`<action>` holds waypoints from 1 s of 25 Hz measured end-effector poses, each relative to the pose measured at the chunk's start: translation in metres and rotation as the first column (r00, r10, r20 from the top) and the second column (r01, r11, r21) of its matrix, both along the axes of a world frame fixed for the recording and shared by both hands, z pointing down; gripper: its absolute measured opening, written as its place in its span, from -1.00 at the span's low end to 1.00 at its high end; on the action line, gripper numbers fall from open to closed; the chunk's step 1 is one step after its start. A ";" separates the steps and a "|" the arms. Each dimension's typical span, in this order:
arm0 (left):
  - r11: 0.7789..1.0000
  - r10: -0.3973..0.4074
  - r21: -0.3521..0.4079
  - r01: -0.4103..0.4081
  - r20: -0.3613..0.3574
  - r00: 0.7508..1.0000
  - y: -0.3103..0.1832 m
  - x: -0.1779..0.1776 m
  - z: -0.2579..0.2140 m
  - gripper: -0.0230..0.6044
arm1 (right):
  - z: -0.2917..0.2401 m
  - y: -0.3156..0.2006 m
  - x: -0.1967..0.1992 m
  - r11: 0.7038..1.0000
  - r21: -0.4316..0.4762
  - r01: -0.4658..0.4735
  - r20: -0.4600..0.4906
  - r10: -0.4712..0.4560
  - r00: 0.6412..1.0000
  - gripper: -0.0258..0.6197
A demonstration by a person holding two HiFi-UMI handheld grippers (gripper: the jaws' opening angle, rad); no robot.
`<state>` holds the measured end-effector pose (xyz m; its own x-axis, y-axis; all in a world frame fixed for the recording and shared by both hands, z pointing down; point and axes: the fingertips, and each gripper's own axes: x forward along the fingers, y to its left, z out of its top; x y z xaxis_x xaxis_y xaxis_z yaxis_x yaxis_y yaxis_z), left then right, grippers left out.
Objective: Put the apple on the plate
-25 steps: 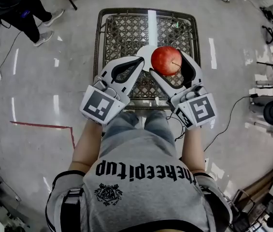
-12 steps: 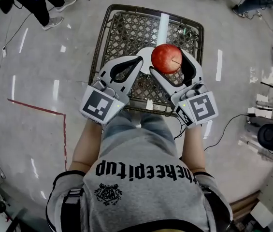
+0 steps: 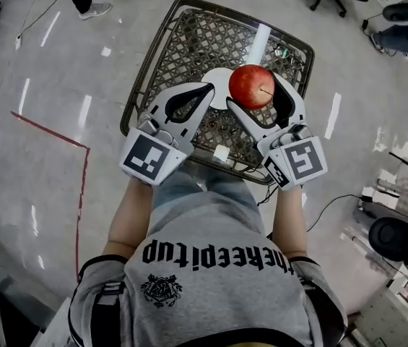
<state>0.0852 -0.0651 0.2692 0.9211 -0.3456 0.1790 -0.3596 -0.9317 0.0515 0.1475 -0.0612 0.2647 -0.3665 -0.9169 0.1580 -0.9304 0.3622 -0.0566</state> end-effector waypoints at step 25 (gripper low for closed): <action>0.974 -0.222 -0.020 0.224 0.071 0.972 0.011 0.019 0.028 -0.86 | 0.068 -0.018 0.023 0.975 -0.095 0.200 0.026 -0.198 0.980 0.33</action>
